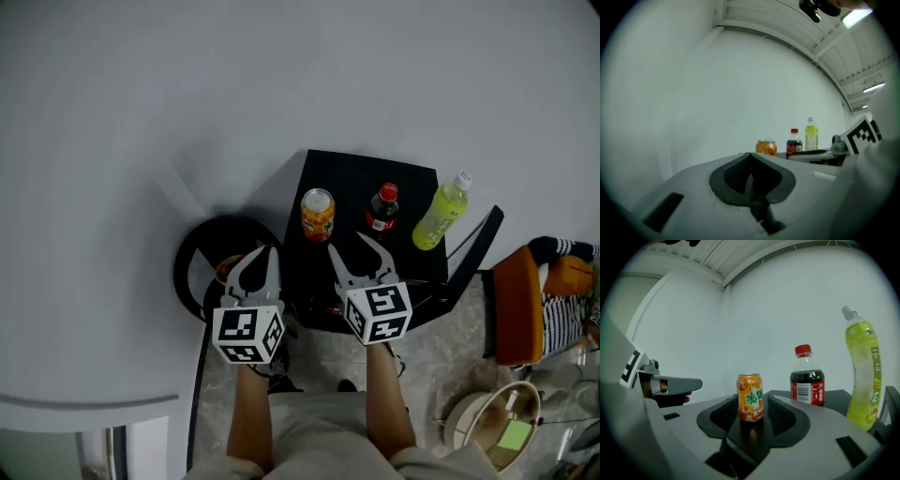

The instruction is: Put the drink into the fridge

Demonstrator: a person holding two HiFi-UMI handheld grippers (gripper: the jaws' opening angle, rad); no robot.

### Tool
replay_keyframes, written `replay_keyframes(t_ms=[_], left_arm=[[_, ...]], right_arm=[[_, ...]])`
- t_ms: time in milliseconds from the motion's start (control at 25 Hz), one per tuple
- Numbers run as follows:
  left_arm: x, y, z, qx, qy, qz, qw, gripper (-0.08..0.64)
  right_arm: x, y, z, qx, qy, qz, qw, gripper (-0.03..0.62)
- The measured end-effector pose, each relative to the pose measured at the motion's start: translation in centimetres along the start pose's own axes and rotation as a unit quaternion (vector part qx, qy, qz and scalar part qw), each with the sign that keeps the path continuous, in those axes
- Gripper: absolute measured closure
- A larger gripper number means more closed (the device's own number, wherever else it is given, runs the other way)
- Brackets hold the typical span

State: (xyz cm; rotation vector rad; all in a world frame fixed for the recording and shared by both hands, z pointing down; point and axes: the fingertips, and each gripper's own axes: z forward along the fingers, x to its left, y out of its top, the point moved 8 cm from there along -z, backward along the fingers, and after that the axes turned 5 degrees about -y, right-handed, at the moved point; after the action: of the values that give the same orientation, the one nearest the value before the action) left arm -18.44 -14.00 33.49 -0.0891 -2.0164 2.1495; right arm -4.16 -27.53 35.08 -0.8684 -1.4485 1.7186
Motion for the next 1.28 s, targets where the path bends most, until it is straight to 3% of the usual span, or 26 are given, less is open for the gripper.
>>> replay_keyframes(t_ms=[80,240,520,840,1080,1280], left_arm=[[2.4,0.6,1.5,-0.007,-0.021,-0.009,0.9997,0.549],[6.2,0.2,4.7,-0.002,-0.068,-0.019,0.9975,0.549],[10.2,0.3,7.9,0.002,-0.129,-0.024,0.9913,0.549],[13.3,0.8,10.0,0.006,-0.166,-0.022,0.9859,0.551],[14.7,0.3,10.7,0.006,-0.186,-0.033,0.982,0.549],[13.2,-0.6,10.5,0.007,-0.201,-0.051,0.9781,0.549]], right_arm=[[1.0,0.6,1.9,0.004,-0.016,-0.008,1.0,0.395],[2.1,1.4,5.3,0.005,-0.059,-0.023,0.998,0.34],[2.8,1.2,8.6,0.023,-0.083,0.012,0.996,0.272],[3.3,1.2,11.4,0.049,-0.158,-0.012,0.986,0.268],[4.0,1.0,11.4,0.049,-0.174,-0.011,0.983,0.268],[4.4,0.9,9.3,0.041,-0.185,-0.011,0.982,0.268]])
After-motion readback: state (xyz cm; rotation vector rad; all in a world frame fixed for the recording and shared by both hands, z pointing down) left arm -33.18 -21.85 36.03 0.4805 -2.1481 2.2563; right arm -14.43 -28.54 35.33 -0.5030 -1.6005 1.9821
